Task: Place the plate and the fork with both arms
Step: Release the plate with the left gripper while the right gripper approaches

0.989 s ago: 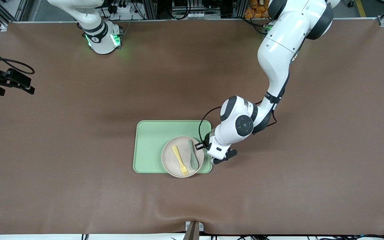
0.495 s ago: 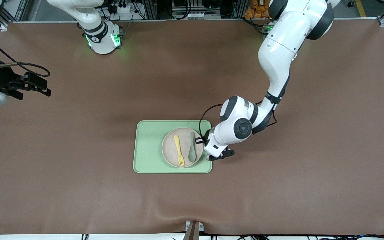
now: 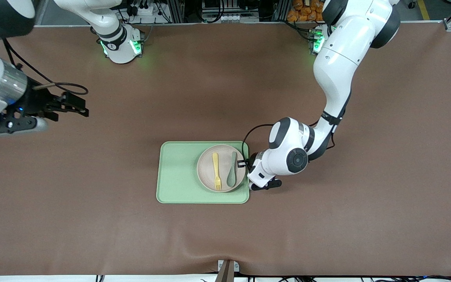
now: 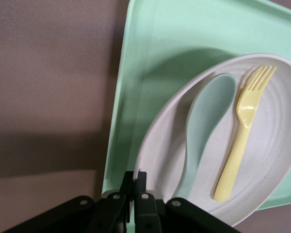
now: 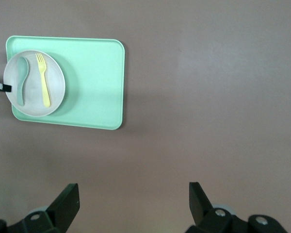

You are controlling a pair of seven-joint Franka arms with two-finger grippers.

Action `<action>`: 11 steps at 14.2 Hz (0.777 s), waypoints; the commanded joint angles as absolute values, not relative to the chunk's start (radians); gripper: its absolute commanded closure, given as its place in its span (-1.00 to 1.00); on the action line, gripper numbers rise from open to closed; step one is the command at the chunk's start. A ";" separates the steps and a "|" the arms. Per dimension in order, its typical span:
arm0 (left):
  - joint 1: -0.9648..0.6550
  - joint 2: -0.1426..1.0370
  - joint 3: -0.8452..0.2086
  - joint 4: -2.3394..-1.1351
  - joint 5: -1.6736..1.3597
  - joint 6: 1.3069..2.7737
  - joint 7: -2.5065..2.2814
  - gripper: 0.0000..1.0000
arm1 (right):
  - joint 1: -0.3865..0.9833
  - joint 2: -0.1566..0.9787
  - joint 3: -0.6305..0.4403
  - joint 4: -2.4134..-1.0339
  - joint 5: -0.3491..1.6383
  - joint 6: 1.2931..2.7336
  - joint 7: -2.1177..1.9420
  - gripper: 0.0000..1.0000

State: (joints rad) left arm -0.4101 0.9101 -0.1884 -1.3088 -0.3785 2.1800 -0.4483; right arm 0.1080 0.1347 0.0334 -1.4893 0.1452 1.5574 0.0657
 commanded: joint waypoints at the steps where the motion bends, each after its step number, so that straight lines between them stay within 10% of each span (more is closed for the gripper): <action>1: -0.410 0.905 -0.195 -1.308 -0.402 2.168 -0.425 0.74 | 0.124 0.175 0.031 -1.470 0.166 1.575 0.106 -1.00; 2: -0.410 0.905 -0.195 -1.310 -0.400 2.168 -0.426 0.41 | 0.130 0.184 0.032 -1.470 0.167 1.578 0.130 -1.00; 3: -0.411 0.907 -0.195 -1.309 -0.396 2.169 -0.428 -0.60 | 0.146 0.189 0.032 -1.470 0.169 1.598 0.147 -1.00; 4: -0.416 0.907 -0.190 -1.308 -0.394 2.171 -0.426 -1.00 | 0.162 0.193 0.032 -1.470 0.169 1.620 0.165 -1.00; 11: -0.345 0.701 -0.178 -1.304 -0.218 1.981 -0.456 -1.00 | 0.271 0.325 0.035 -1.398 0.170 1.768 0.330 -1.00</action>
State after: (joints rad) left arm -0.3821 0.8095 -0.1817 -1.2739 -0.2746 2.0753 -0.4483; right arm 0.2325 0.2535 0.0395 -1.4676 0.1540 1.7348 0.2684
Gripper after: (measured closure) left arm 0.004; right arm 0.000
